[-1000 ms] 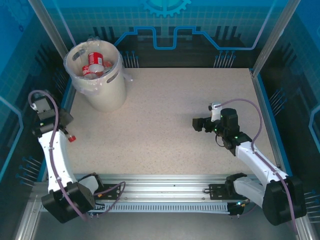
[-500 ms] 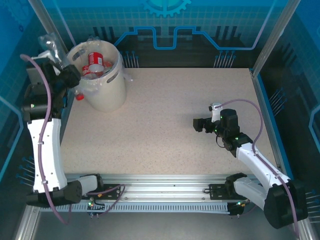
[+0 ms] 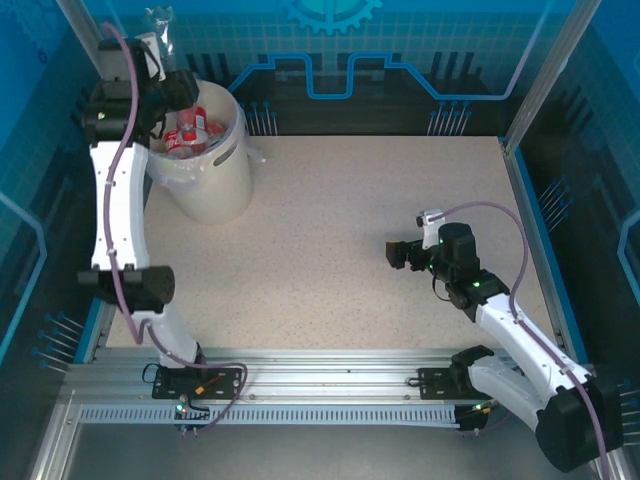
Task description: Put the plastic bottles in the bin
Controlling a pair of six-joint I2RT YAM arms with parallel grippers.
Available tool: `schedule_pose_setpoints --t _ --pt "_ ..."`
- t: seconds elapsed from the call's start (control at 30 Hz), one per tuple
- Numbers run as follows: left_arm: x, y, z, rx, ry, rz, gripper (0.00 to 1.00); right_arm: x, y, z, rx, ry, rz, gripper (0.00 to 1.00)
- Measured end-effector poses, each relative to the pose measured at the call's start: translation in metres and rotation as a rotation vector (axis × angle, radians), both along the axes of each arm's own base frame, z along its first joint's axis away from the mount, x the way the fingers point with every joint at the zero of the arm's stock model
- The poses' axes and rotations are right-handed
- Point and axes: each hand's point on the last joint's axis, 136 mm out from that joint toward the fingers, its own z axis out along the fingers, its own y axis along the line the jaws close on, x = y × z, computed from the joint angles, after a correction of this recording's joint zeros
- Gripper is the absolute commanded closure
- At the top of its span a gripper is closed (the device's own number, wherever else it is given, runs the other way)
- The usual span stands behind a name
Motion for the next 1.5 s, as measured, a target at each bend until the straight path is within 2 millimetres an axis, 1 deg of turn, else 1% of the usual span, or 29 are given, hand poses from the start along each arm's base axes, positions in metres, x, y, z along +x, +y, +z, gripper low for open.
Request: schedule_pose_setpoints --t 0.07,0.13,0.27,0.37,0.5,0.57,0.73,0.87,0.97,1.07,1.1,1.2,1.23,1.33,1.43,1.5 --pt "0.018 0.002 -0.007 0.010 0.013 -0.006 0.54 -0.002 -0.001 0.002 -0.006 -0.003 -0.005 0.00" --pt "0.030 0.003 -0.016 0.020 0.031 -0.011 0.54 -0.004 -0.003 0.002 -0.010 -0.004 -0.010 0.00" --pt "0.042 0.004 -0.046 0.015 0.106 -0.014 0.54 -0.007 -0.004 0.001 -0.019 0.002 -0.015 0.00" --pt "0.045 -0.001 -0.060 0.003 0.144 -0.029 0.54 -0.009 -0.005 0.002 -0.026 0.002 -0.019 0.00" --pt "0.046 -0.011 -0.067 0.003 0.163 -0.047 0.54 -0.010 -0.006 0.003 -0.028 0.000 -0.023 0.00" --pt "0.046 -0.016 -0.074 0.002 0.183 -0.056 0.54 -0.010 -0.007 0.003 -0.029 -0.002 -0.025 0.00" --pt "0.048 -0.020 -0.094 -0.003 0.243 -0.063 0.54 -0.010 -0.006 0.004 -0.028 -0.003 -0.024 0.00" --pt "0.045 -0.023 -0.101 -0.004 0.269 -0.069 0.52 -0.011 -0.006 0.003 -0.029 -0.003 -0.024 0.00" --pt "0.043 -0.024 -0.106 -0.006 0.292 -0.072 0.47 -0.011 -0.006 0.003 -0.029 -0.002 -0.024 0.00" --pt "0.040 -0.026 -0.113 -0.009 0.320 -0.078 0.37 -0.011 -0.006 0.002 -0.029 -0.001 -0.024 0.00" --pt "0.039 -0.026 -0.115 -0.008 0.325 -0.079 0.32 -0.011 -0.006 0.002 -0.029 -0.001 -0.024 0.00" --pt "0.038 -0.026 -0.116 -0.002 0.331 -0.083 0.11 -0.011 -0.007 0.001 -0.030 0.001 -0.024 0.00" --pt "0.038 -0.026 -0.116 0.002 0.331 -0.085 0.08 -0.011 -0.007 0.001 -0.031 0.003 -0.024 0.00" --pt "0.036 -0.026 -0.111 0.016 0.321 -0.093 0.03 -0.012 -0.007 -0.001 -0.032 0.006 -0.024 0.00" --pt "0.033 -0.023 -0.102 0.025 0.302 -0.084 0.01 -0.012 -0.007 -0.001 -0.032 0.006 -0.024 0.00" --pt "0.030 -0.021 -0.093 0.034 0.278 -0.073 0.01 -0.012 -0.007 -0.001 -0.032 0.007 -0.024 0.00"
